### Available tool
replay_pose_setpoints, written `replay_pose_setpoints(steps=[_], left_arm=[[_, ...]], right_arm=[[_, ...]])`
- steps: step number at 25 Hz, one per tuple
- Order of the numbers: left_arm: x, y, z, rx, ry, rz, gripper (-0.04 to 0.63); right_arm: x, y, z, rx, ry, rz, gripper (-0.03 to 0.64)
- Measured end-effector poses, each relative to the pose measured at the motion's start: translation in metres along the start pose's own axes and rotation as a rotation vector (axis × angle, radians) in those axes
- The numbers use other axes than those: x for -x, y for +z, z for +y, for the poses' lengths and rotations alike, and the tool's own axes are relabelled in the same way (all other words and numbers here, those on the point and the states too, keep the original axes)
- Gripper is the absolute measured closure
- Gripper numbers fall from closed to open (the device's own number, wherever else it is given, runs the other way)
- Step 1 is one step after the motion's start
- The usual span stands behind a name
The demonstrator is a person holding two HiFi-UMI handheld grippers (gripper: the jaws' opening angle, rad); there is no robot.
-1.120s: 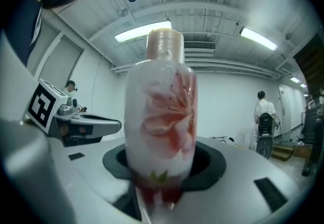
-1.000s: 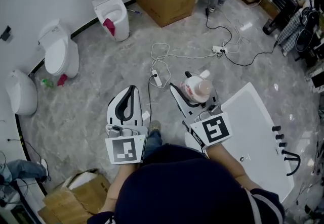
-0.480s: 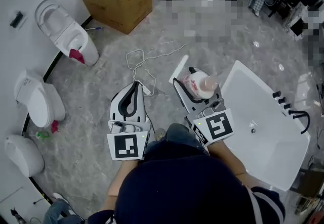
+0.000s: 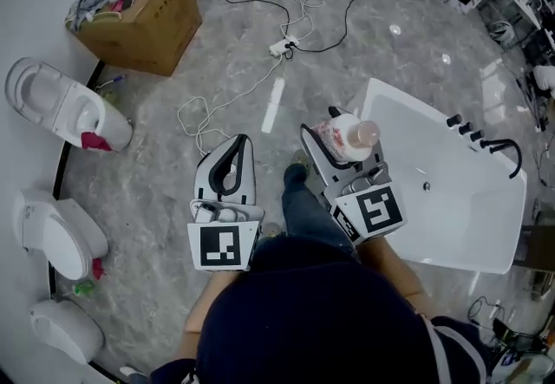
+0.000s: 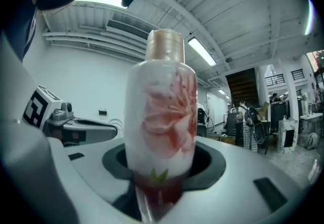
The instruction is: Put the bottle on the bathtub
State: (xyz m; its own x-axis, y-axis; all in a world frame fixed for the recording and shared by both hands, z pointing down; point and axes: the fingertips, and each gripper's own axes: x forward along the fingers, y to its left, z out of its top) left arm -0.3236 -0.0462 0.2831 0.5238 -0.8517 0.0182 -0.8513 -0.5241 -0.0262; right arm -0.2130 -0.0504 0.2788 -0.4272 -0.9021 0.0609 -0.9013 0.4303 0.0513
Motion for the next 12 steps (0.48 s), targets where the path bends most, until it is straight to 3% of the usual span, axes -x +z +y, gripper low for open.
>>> replay_pose_setpoints(steps=[6, 12], left_arm=[[-0.084, -0.001, 0.005, -0.009, -0.071, 0.013, 0.571], [-0.194, 0.011, 0.001, -0.009, -0.115, -0.015, 0.571]], right_arm=[[-0.046, -0.001, -0.062, -0.001, -0.053, -0.002, 0.393], [-0.095, 0.001, -0.155, 0.007, -0.096, 0.001, 0.394]])
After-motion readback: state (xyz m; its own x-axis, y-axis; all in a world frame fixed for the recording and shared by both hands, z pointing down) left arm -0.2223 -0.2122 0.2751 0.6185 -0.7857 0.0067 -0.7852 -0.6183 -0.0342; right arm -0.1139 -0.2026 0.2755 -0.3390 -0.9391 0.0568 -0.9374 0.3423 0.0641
